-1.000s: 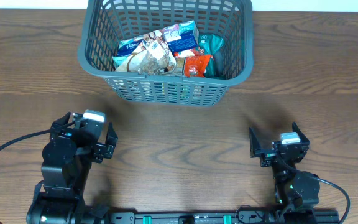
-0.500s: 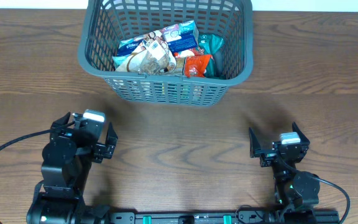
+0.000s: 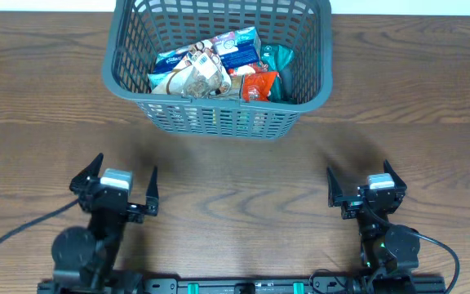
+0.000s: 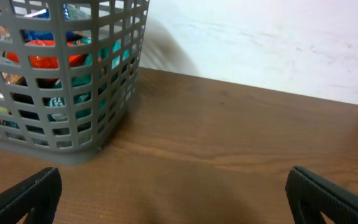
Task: Pack container
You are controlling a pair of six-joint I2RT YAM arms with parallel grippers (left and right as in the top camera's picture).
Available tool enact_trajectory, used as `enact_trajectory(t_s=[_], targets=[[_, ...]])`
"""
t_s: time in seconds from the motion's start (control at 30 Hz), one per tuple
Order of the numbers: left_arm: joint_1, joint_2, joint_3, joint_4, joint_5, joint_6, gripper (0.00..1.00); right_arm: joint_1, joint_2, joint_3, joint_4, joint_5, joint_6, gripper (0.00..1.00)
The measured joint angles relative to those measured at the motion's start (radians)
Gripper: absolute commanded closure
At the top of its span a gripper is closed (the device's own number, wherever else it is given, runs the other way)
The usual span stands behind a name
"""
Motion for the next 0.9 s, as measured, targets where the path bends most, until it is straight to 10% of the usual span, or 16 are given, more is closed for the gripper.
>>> enact_trajectory(t_s=[0.37, 0.9], targets=[[0.0, -0.153, -0.352, 0.408, -0.017, -0.089, 0.01, 0.0, 0.0, 0.0, 0.0, 0.0, 0.0, 0.01], [0.0, -0.157, -0.366, 0.218, -0.164, -0.143, 0.02, 0.0, 0.0, 0.0, 0.0, 0.0, 0.0, 0.01]])
